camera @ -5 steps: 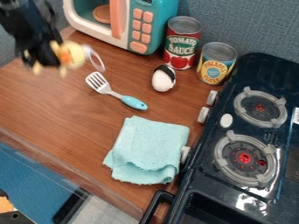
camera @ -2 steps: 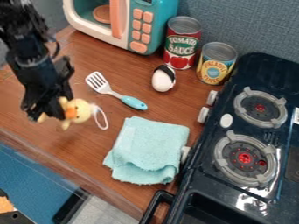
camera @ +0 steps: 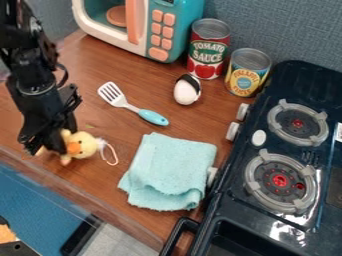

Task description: Put the yellow duck in the lower middle of the table

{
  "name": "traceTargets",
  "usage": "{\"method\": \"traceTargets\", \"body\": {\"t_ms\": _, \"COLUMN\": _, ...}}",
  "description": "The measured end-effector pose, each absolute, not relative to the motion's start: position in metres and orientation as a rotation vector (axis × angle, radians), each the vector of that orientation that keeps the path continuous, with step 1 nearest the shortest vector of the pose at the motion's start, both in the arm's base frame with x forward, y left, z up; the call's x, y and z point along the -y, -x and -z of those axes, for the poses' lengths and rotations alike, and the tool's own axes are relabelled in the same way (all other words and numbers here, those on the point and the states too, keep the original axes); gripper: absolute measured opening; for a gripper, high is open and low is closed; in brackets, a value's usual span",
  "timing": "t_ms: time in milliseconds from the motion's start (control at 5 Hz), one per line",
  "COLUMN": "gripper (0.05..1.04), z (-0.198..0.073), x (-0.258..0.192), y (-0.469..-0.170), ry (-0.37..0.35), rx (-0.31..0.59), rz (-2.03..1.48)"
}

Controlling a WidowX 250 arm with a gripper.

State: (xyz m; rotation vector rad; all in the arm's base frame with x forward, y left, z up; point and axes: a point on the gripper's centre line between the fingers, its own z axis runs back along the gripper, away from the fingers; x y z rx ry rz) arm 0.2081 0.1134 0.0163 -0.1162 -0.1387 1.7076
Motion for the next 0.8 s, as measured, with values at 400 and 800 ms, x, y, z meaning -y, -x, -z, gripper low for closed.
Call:
{"method": "traceTargets", "body": {"t_ms": 400, "gripper": 0.948, "z": -0.034, "x": -0.110, "y": -0.211, "ry": 0.134, "rx": 0.120, "rz": -1.723}}
{"method": "traceTargets", "body": {"t_ms": 800, "gripper": 1.000, "z": -0.082, "x": -0.110, "y": -0.221, "ry": 0.276, "rx": 0.174, "rz": -1.724}}
